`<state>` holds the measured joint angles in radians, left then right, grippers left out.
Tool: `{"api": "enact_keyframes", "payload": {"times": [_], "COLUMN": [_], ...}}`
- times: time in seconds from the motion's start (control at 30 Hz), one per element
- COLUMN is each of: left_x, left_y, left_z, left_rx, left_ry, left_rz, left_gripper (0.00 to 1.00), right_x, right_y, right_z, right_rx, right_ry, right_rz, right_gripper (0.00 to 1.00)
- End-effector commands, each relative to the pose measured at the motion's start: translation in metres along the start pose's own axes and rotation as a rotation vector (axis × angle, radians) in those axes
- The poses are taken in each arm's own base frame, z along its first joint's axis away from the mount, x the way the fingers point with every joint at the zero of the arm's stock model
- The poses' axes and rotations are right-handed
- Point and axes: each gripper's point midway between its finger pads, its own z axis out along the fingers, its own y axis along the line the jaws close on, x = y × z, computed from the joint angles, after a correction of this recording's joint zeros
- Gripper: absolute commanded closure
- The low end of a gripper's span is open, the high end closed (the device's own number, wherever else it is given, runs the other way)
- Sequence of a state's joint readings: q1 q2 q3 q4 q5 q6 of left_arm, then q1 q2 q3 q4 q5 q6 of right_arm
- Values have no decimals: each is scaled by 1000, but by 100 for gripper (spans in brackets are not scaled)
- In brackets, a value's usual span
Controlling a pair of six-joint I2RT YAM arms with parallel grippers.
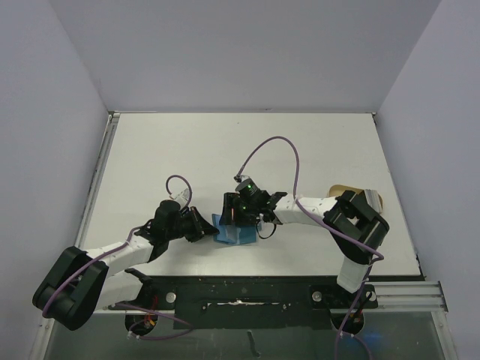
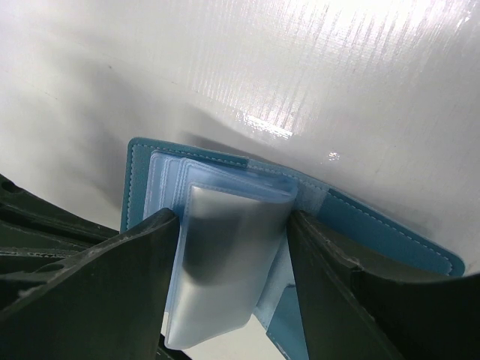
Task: Put the credit cards into the card holder
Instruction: Open the card holder at the center of the board.
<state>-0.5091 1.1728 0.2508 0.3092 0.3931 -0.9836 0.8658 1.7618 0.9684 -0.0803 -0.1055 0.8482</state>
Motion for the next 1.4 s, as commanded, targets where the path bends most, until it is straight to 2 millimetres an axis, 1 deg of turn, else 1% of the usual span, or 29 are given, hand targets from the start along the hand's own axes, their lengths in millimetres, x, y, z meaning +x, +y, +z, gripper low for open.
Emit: {"api": "enact_keyframes", "payload": {"times": [0.0, 0.07, 0.17, 0.27, 0.4, 0.43, 0.5, 0.57, 0.67, 0.73, 0.77, 1.1, 1.23, 1.37], "left_x": [-9, -9, -9, -7, -7, -7, -6, -6, -8, -9, -10, -18, -20, -28], "left_y": [-18, -17, -15, -13, -11, -10, -9, -11, -12, -12, -13, -23, -24, -29], "left_z": [-1, 0, 2, 4, 7, 8, 9, 8, 6, 4, 4, 0, -2, -4], "left_rx": [71, 66, 57, 53, 49, 46, 44, 49, 51, 50, 50, 54, 45, 25], "left_ry": [-36, -36, -30, -21, -15, -13, -10, -11, -25, -38, -43, -58, -65, -85], "left_rz": [33, 30, 27, 19, 15, 16, 14, 12, 12, 14, 17, 45, 54, 85], "left_gripper": [98, 89, 79, 74, 72, 73, 80, 84, 91, 99, 100, 100, 100, 100], "right_x": [11, 12, 13, 12, 12, 12, 12, 12, 13, 13, 13, 3, -3, -9], "right_y": [-21, -22, -22, -21, -21, -21, -21, -23, -30, -36, -38, -64, -67, -67], "right_z": [0, 0, 0, -1, -1, -1, -1, -1, -2, -5, -7, -26, -40, -58], "right_rx": [84, 86, 82, 76, 74, 74, 73, 77, 111, 138, 152, 316, 363, 392], "right_ry": [12, 11, 9, 4, 2, 1, 0, 2, -1, -4, -6, -43, -66, -91], "right_rz": [-24, -23, -22, -22, -23, -24, -23, -25, -29, -34, -35, -56, -58, -57], "right_gripper": [40, 40, 41, 41, 41, 41, 42, 42, 42, 42, 42, 43, 43, 43]}}
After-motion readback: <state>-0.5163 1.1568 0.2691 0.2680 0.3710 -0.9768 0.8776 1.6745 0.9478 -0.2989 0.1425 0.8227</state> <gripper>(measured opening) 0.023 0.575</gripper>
